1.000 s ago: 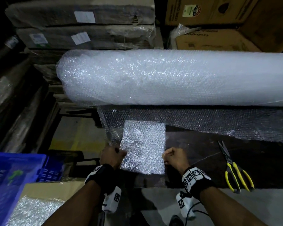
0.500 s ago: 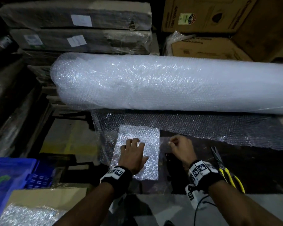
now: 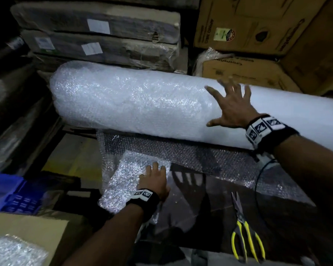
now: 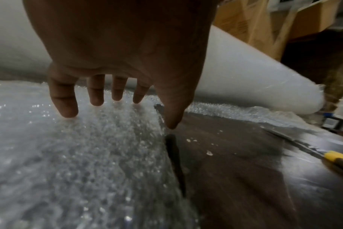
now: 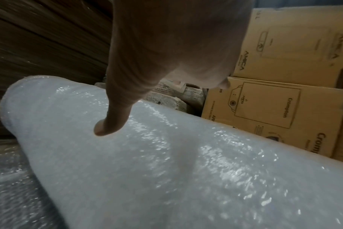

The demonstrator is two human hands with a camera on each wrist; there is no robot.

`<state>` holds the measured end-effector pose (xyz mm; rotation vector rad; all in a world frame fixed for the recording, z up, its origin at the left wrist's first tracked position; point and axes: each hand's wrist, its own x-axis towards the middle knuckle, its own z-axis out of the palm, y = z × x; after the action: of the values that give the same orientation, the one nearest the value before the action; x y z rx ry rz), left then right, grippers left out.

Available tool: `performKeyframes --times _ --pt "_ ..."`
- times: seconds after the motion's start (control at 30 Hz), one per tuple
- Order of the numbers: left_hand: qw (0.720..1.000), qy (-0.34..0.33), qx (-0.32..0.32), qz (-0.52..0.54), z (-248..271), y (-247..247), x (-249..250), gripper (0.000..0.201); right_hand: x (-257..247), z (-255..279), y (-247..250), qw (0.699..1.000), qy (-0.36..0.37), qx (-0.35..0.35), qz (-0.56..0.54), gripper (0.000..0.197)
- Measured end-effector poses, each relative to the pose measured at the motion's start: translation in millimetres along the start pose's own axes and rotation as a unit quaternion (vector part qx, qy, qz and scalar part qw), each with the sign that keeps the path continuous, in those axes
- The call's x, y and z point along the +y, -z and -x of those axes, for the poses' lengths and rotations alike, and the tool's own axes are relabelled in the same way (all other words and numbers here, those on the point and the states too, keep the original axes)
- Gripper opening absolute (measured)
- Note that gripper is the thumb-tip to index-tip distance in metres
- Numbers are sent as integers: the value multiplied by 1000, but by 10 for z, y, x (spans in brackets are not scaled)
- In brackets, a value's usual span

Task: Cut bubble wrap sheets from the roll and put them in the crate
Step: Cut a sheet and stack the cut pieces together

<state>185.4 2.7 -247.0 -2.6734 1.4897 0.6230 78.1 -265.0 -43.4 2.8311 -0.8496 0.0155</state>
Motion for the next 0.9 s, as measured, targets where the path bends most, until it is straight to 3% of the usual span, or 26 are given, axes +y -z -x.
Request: performKeyframes --times 0.13,0.27,0.53,0.9 --pt "997 68 9 -22 -83 -125 152 78 400 -343 -23 996 39 -68 51 137" --pt "992 116 23 -35 -173 -115 280 64 676 -348 -273 991 26 -133 -14 144" --pt "987 152 26 -53 -303 -92 439 51 870 -390 -421 991 35 -123 -50 140" --pt "991 123 33 -32 -372 -248 1158 66 1589 -16 -480 991 8 -121 -52 137"
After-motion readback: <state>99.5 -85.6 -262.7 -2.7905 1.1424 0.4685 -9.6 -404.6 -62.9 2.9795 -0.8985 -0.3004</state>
